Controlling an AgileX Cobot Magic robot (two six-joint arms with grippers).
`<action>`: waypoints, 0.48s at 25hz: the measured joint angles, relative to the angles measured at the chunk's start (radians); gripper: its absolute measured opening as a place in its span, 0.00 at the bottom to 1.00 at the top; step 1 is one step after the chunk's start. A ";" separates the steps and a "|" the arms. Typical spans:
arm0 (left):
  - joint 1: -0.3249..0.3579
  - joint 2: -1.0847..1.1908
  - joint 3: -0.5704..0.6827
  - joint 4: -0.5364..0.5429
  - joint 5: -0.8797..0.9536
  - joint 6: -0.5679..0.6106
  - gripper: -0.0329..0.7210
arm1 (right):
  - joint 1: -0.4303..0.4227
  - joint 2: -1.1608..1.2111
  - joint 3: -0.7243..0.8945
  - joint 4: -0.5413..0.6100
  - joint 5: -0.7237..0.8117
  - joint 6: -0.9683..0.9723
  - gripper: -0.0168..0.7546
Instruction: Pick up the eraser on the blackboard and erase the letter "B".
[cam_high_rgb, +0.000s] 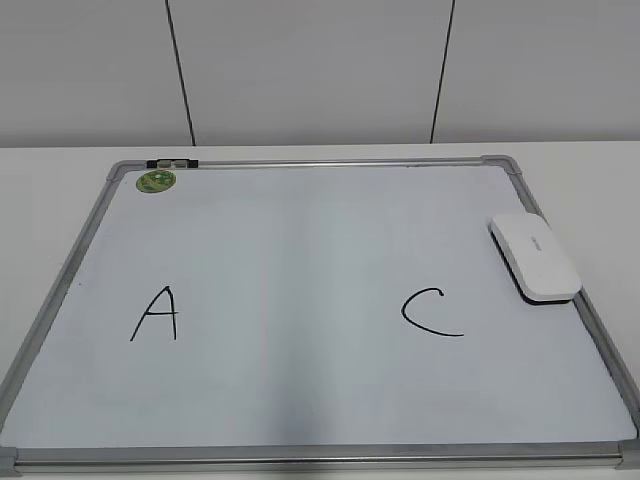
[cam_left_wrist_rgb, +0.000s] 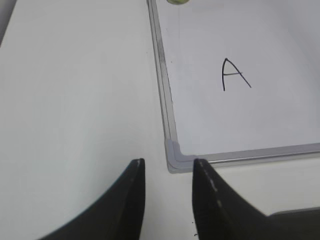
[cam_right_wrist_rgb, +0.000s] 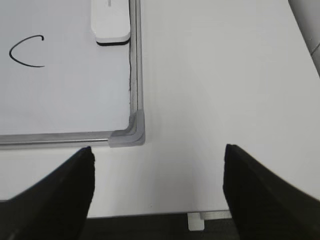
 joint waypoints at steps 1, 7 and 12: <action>0.004 -0.025 0.000 0.000 0.000 0.000 0.37 | 0.000 -0.023 0.000 0.000 0.000 0.000 0.79; 0.013 -0.062 0.000 0.000 0.006 0.000 0.37 | 0.000 -0.135 0.000 -0.001 0.002 0.000 0.79; 0.013 -0.062 0.000 0.000 0.006 0.000 0.36 | -0.004 -0.141 0.000 -0.002 0.004 0.000 0.79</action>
